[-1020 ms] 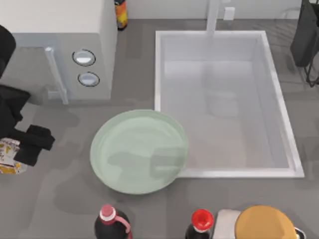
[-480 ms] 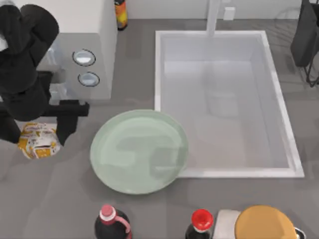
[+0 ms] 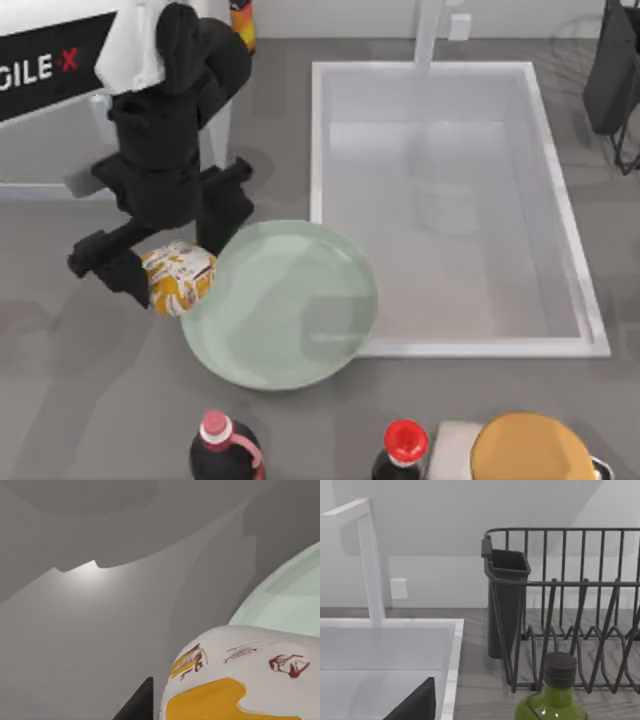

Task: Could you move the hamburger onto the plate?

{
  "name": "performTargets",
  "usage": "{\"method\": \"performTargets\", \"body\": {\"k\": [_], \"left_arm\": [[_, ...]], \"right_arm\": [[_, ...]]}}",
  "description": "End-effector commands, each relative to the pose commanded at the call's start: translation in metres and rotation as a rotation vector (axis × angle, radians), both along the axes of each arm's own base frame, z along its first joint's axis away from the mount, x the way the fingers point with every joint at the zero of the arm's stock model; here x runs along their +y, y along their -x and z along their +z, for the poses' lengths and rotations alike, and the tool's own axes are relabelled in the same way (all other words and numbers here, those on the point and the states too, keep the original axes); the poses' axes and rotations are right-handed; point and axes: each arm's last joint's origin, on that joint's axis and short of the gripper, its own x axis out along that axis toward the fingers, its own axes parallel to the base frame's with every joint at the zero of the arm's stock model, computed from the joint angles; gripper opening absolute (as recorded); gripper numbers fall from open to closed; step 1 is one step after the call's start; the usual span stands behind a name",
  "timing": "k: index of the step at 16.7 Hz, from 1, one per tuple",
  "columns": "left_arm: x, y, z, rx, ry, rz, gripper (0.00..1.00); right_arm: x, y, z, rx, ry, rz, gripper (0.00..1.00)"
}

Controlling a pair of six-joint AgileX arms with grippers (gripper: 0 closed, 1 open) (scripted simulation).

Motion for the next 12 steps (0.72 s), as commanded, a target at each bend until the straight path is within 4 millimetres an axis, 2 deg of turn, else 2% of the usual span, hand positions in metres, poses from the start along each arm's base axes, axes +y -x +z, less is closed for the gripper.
{"method": "performTargets", "body": {"k": [6,9,12], "left_arm": [[-0.057,-0.007,-0.008,-0.066,-0.081,0.513,0.00],[-0.075,-0.007,-0.003,-0.116,-0.070,0.666,0.00],[-0.085,-0.006,0.002,-0.146,-0.053,0.742,0.00]], "right_arm": [[0.000,0.000,0.000,0.000,0.000,0.000,1.00],[0.000,0.000,0.000,0.000,0.000,0.000,1.00],[0.000,0.000,0.000,0.000,0.000,0.000,1.00]]}}
